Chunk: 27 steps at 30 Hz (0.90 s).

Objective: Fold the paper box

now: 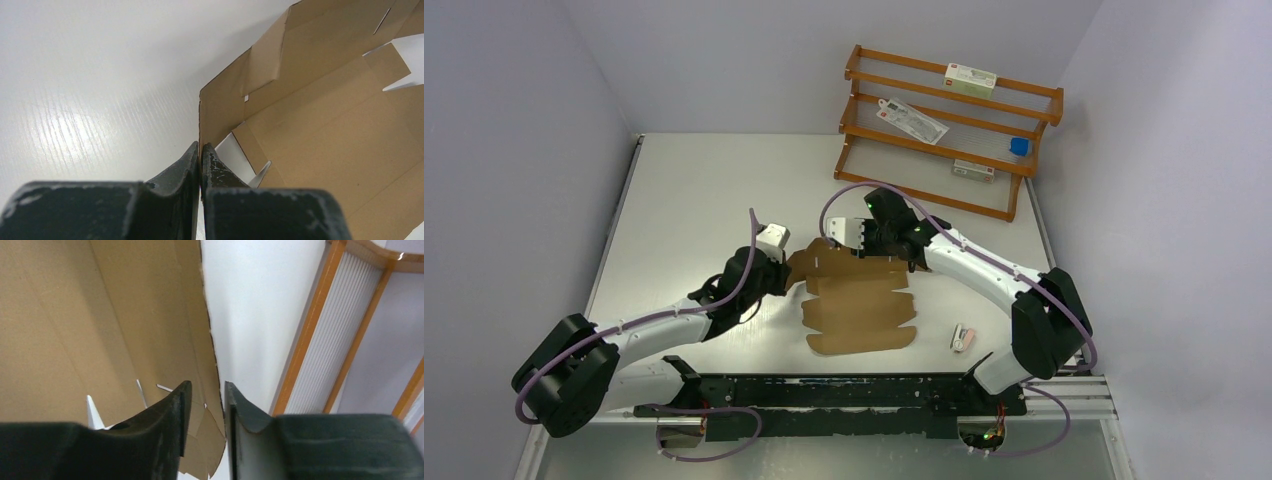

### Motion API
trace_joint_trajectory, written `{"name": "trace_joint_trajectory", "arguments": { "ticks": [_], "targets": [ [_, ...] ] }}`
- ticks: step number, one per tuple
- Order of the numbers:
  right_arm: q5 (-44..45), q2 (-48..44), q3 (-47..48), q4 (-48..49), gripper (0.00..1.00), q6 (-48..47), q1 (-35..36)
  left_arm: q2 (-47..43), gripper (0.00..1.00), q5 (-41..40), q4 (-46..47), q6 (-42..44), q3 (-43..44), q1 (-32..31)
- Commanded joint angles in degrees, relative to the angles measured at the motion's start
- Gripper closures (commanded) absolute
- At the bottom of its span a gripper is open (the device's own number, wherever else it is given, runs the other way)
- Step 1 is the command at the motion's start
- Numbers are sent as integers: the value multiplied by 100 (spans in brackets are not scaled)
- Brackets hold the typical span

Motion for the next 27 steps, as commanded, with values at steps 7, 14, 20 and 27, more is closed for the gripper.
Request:
{"name": "trace_joint_trajectory", "arguments": {
  "ticks": [7, 14, 20, 27],
  "targets": [
    [236, -205, -111, -29, 92, 221, 134, 178, 91, -81, 130, 106, 283, -37],
    [1357, -646, -813, 543, 100, 417, 711, 561, 91, -31, 471, 134, 479, -27],
    [2075, -916, -1530, 1273, 100, 584, 1246, 921, 91, 58, 800, 154, 765, -32],
    [2879, -933, -1944, 1627, 100, 549, 1690, 985, 90, 517, 1075, 2, 723, -39]
  ]
}}
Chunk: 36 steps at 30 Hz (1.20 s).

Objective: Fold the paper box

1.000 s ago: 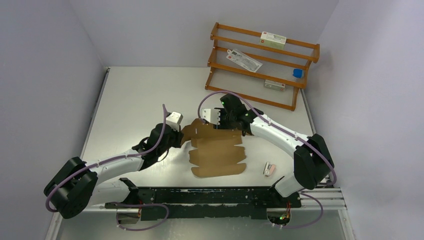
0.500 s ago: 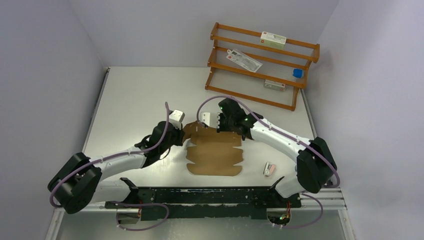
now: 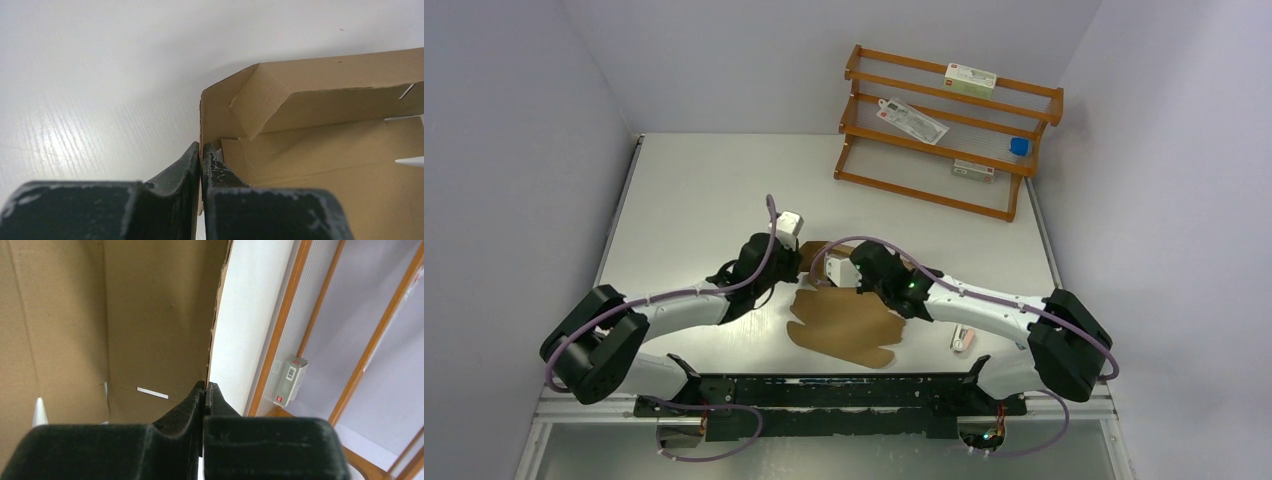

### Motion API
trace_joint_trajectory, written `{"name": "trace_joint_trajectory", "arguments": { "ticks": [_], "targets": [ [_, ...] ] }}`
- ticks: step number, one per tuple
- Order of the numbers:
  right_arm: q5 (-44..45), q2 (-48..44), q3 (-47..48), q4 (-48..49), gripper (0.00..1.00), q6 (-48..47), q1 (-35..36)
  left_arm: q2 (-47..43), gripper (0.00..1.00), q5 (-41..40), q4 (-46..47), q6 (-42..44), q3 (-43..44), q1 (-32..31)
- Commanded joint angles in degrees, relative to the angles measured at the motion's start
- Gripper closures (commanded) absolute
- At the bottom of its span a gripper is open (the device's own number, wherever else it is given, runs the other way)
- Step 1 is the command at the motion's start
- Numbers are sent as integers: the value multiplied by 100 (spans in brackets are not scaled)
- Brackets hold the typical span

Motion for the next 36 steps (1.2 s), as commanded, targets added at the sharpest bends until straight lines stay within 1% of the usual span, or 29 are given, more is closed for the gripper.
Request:
{"name": "trace_joint_trajectory", "arguments": {
  "ticks": [1, 6, 10, 15, 17, 22, 26, 31, 36],
  "targets": [
    [425, -109, -217, 453, 100, 14, 273, -144, 90, 523, 637, -111, -1, -42],
    [520, -234, -228, 744, 100, 47, 356, -558, 88, 800, 878, -95, -387, -148],
    [544, -254, -256, 953, 100, 112, 489, -641, 88, 826, 976, -170, -546, -316],
    [821, -181, -427, 1210, 100, 133, 777, -510, 88, 687, 1123, -332, -669, -557],
    [937, -167, -531, 1340, 100, 128, 877, -482, 88, 513, 1243, -369, -767, -699],
    [1279, -166, -848, 1703, 100, 36, 1114, -494, 85, -89, 1311, -457, -997, -832],
    [1500, -177, -1093, 1974, 100, -32, 1315, -593, 80, -352, 1320, -630, -1147, -844],
    [1758, -214, -1401, 2272, 100, -284, 1518, -645, 76, -410, 1355, -845, -1297, -841],
    [2044, -42, -1422, 2263, 100, -507, 1620, -572, 71, -326, 1482, -890, -1352, -841]
  ]
}}
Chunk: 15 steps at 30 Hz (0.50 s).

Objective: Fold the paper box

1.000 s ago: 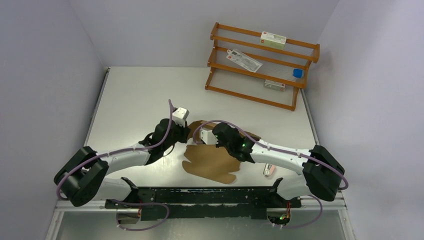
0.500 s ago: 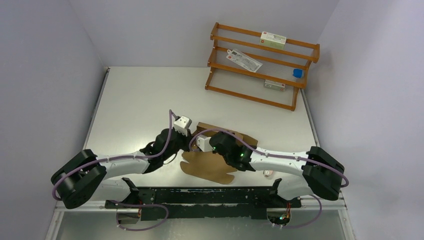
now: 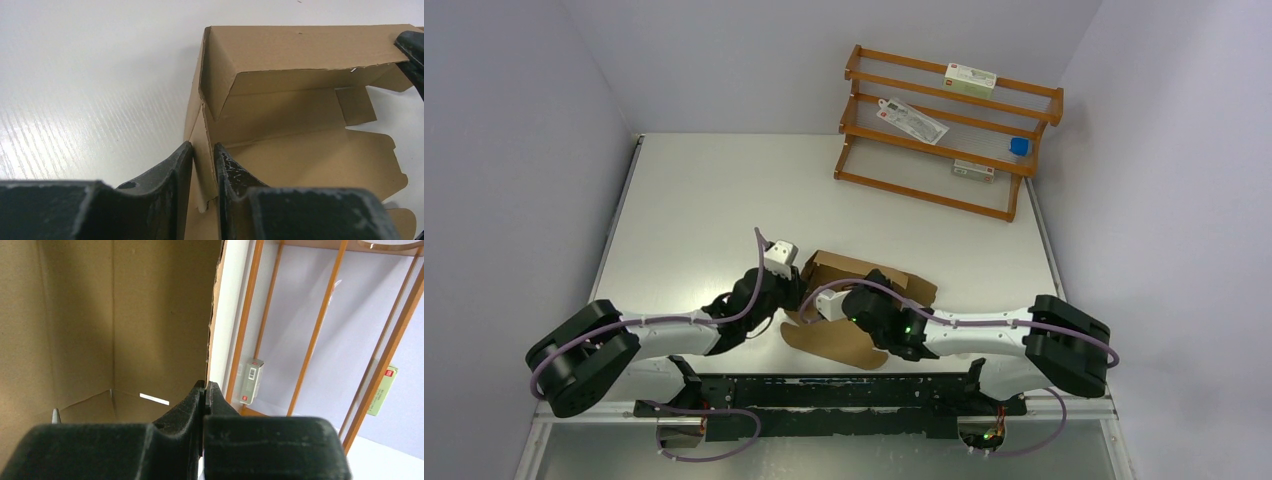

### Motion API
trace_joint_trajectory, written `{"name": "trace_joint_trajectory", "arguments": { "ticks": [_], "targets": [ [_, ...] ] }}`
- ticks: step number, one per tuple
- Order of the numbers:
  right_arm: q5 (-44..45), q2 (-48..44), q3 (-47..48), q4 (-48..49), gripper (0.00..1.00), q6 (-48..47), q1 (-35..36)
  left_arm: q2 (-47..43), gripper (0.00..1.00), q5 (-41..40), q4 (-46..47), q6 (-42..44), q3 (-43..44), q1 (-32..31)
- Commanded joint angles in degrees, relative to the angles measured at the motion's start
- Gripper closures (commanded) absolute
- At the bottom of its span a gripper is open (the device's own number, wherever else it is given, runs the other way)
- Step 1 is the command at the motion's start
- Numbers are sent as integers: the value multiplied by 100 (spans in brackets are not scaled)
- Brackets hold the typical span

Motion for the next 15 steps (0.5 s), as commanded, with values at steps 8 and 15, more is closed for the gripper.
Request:
{"name": "trace_joint_trajectory", "arguments": {
  "ticks": [8, 15],
  "targets": [
    [474, 274, -187, 246, 100, -552, 172, -71, 57, 422, 794, -260, -256, -47],
    [407, -6, -177, 125, 100, -744, 166, -1238, 27, 245, -356, 212, 88, 62]
  ]
}}
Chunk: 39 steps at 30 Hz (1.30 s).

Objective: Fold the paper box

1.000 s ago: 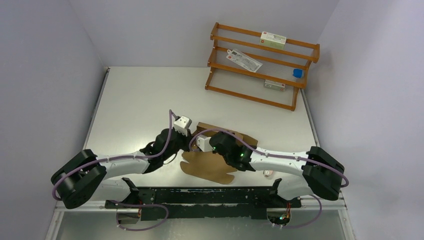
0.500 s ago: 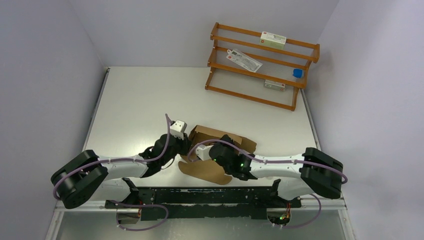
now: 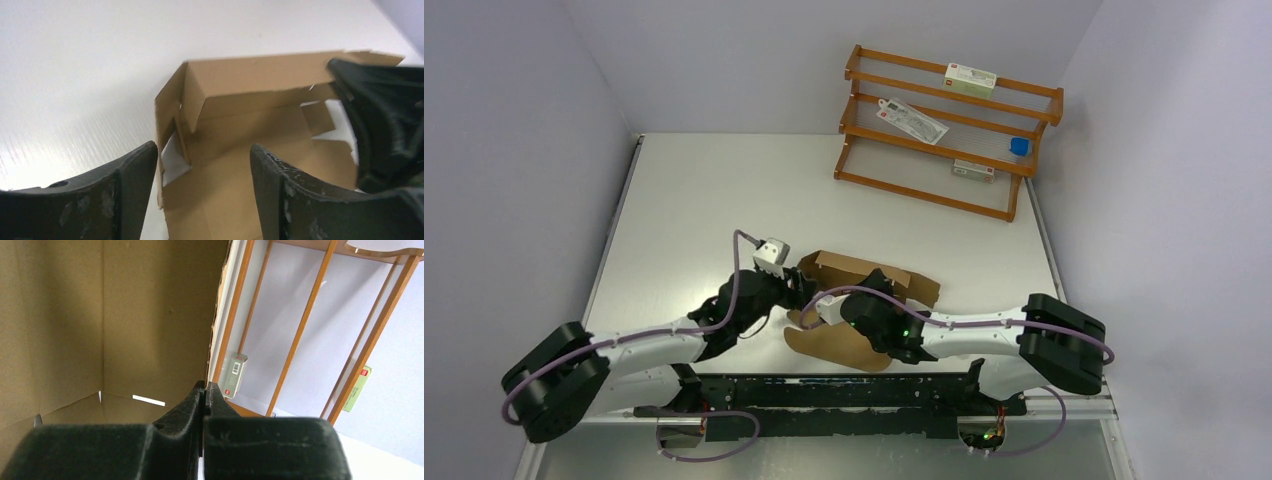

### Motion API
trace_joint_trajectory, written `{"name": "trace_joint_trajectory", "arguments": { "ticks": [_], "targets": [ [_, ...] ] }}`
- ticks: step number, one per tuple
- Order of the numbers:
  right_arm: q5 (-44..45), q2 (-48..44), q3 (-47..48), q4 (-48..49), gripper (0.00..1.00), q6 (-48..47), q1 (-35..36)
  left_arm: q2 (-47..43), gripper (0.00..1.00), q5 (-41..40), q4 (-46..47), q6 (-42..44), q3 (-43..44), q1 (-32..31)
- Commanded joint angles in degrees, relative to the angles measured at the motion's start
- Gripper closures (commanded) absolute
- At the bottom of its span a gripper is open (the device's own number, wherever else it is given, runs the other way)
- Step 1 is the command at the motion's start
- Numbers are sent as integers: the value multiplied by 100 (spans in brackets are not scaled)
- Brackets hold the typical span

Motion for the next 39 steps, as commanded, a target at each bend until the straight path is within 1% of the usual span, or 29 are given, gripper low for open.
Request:
{"name": "trace_joint_trajectory", "arguments": {
  "ticks": [1, 4, 6, 9, 12, 15, 18, 21, 24, 29, 34, 39],
  "targets": [
    [-7, -232, -93, -104, 100, -278, 22, -640, 24, 24, -484, 349, 322, 128],
    [-41, -296, -106, -91, 100, -372, -28, -975, 21, 226, -660, 549, 414, 454],
    [-100, -351, -90, -98, 100, -377, -86, -1070, 20, 478, -652, 653, 462, 793],
    [-148, -384, -76, -84, 100, -418, -187, -1033, 20, 1205, -461, 683, 527, 1516],
    [-172, -370, -39, -101, 100, -430, -218, -770, 21, 1898, -351, 706, 632, 2241],
    [-184, -345, -61, -40, 100, -456, -236, -301, 23, 2494, -203, 666, 781, 2875],
    [-207, -316, -63, -62, 100, -416, -233, 227, 24, 2866, -89, 659, 921, 3205],
    [-209, -328, -71, -49, 100, -416, -236, 779, 27, 2896, -461, 904, 1220, 3257],
    [-226, -351, -46, -80, 100, -384, -238, 1193, 28, 2971, -461, 963, 1273, 3273],
    [-217, -305, -48, -97, 100, -351, -232, 1724, 32, 3444, -717, 1186, 1533, 3267],
    [-226, -297, -78, -15, 100, -368, -235, 1787, 35, 4001, -327, 1002, 1306, 3152],
    [-203, -241, -35, -66, 100, -314, -232, 1662, 39, 3839, -455, 1045, 1220, 2725]
  ]
}}
